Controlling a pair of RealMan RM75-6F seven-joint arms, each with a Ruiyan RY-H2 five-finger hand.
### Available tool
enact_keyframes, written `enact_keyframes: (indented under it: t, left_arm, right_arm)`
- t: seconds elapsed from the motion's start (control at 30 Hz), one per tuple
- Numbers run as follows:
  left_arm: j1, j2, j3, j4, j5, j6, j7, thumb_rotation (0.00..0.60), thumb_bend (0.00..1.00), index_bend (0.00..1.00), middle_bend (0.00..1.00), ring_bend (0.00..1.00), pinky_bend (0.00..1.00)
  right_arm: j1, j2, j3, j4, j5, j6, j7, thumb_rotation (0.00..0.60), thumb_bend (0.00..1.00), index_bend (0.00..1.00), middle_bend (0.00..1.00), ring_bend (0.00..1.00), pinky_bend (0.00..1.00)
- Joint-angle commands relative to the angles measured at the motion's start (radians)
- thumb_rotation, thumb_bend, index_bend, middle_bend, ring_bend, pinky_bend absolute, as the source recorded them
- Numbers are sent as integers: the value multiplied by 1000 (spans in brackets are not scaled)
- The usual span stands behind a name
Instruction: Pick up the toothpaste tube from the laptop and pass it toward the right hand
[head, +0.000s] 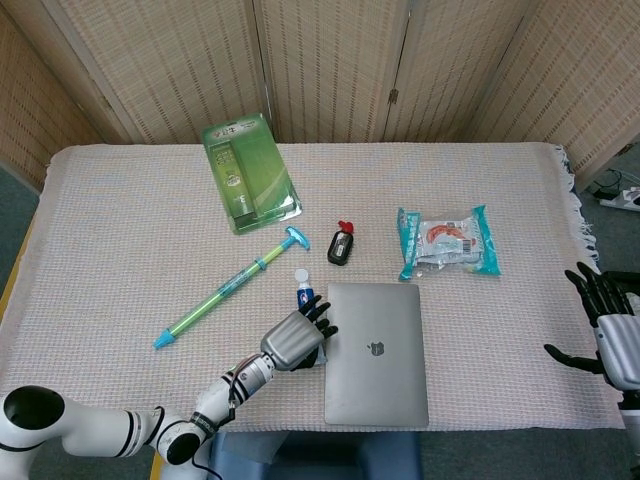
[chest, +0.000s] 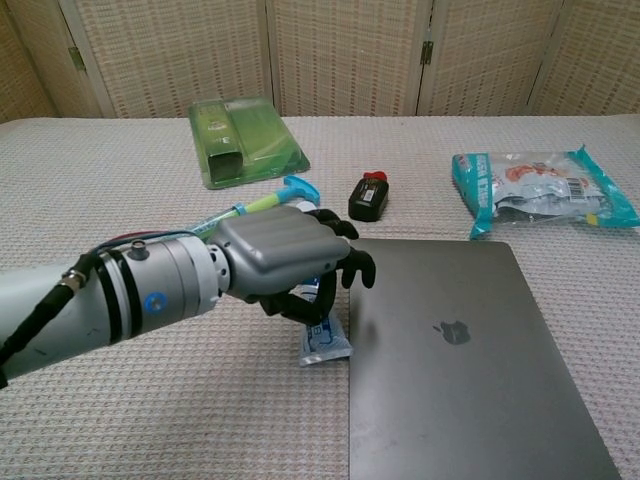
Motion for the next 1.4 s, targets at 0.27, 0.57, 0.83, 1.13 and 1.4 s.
enact_keyframes:
  t: [0.27, 0.57, 0.83, 1.13, 1.4]
  left_arm:
    - [34, 38, 49, -12, -10, 20, 37, 297, 1000, 335, 408, 145, 0]
    - [74, 143, 108, -70, 18, 32, 51, 240, 1000, 368, 454, 178, 0]
    - [129, 231, 126, -100, 19, 61, -9, 227, 1000, 375, 459, 187, 0]
    - [198, 255, 72, -120, 100, 159, -181, 369, 911, 308, 431, 203, 0]
    - [185, 134, 9, -8, -8, 136, -92, 363, 477, 194, 251, 137, 0]
  right_arm:
    - [5, -5, 2, 3, -4, -2, -2, 600, 140, 0, 0, 0, 0]
    - [10, -5, 4, -5, -7, -2, -10, 600, 140, 0, 0, 0, 0]
    - [8, -2, 5, -14, -10, 6, -16, 600, 140, 0, 0, 0, 0]
    - [3, 0, 4, -18, -14, 16, -13, 600, 140, 0, 0, 0, 0]
    - [1, 0, 5, -11, -15, 22, -2, 600, 141, 0, 0, 0, 0]
